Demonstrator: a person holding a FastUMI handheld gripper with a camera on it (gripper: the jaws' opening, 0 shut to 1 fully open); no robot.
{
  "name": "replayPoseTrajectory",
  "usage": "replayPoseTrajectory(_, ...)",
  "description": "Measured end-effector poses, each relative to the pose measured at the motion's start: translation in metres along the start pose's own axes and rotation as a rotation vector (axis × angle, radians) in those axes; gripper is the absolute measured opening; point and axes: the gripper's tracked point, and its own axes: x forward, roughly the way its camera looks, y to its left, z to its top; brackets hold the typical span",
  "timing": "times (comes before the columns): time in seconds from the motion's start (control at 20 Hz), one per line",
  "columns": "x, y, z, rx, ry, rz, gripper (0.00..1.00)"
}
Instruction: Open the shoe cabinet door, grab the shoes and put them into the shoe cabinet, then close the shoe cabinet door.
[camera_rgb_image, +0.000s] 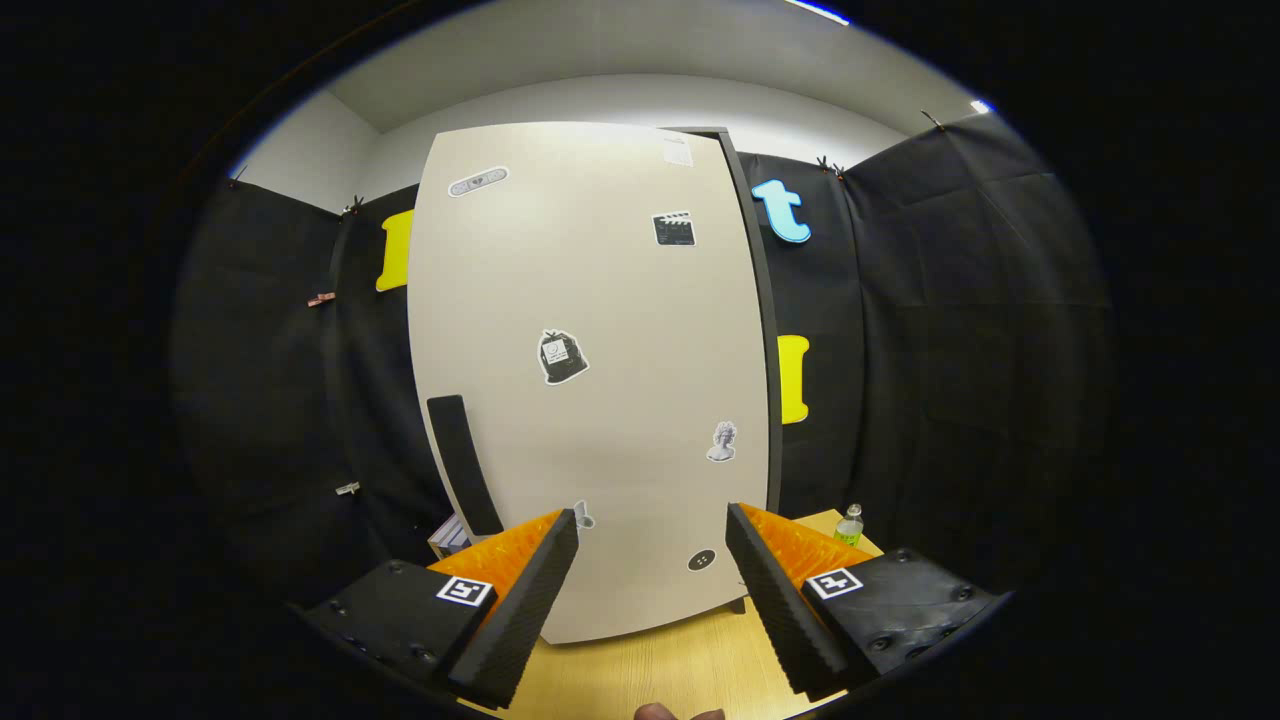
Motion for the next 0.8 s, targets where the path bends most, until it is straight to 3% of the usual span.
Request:
replayPoseTrajectory(0.6,-0.001,-0.016,0.008,-0.004,-0.032,-0.005,0.98)
replayPoseTrajectory(0.8,0.007,-0.023,0.011,-0.056,-0.055,-0.029,0.98)
